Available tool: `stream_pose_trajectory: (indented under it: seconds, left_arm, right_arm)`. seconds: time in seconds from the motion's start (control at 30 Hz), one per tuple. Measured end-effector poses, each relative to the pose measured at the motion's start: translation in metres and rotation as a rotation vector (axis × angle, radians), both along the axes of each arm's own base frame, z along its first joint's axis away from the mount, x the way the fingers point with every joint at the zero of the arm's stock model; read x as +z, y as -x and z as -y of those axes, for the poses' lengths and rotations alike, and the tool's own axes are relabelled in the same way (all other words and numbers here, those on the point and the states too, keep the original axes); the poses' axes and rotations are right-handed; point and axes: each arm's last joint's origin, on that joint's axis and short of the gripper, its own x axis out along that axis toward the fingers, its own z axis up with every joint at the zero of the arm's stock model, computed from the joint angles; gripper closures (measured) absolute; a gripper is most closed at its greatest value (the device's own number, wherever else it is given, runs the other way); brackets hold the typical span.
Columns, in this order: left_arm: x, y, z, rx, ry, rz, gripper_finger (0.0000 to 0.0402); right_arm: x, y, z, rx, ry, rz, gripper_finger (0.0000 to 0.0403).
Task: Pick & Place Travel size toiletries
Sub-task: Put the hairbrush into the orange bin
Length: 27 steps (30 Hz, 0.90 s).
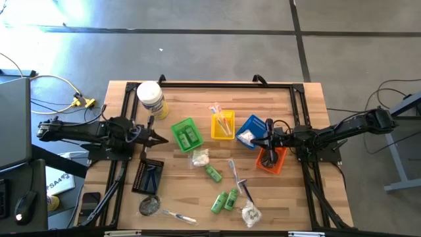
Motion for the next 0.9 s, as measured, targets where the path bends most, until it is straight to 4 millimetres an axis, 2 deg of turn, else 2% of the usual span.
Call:
stream_pose_trajectory:
  seconds: [0.17,0.33,0.57,0.67,0.8,0.9]
  left_arm:
    - [-0.007,0.015,-0.001,0.007,0.004,0.104,0.0401]
    - [-0.02,0.02,-0.002,0.034,0.004,0.134,0.0401]
    - [-0.045,0.017,-0.002,0.038,0.024,0.108,0.0401]
    - [-0.05,0.015,-0.002,0.043,0.029,0.139,0.0401]
    - [-0.049,0.015,-0.002,0.047,0.019,0.165,0.0401]
    - [-0.038,0.017,-0.003,0.071,-0.015,0.214,0.0401]
  right_arm:
    - [0.003,0.0,0.0,-0.003,0.002,0.028,0.0401]
    - [0.004,0.0,0.0,-0.005,-0.002,0.042,0.0401]
    - [0.004,0.0,0.0,-0.002,0.003,0.043,0.0401]
    - [0.004,0.0,0.0,-0.002,0.005,0.043,0.0401]
    - [0.004,0.0,0.0,-0.002,0.017,0.043,0.0401]
    - [0.005,0.0,0.0,-0.005,0.028,0.054,0.0401]
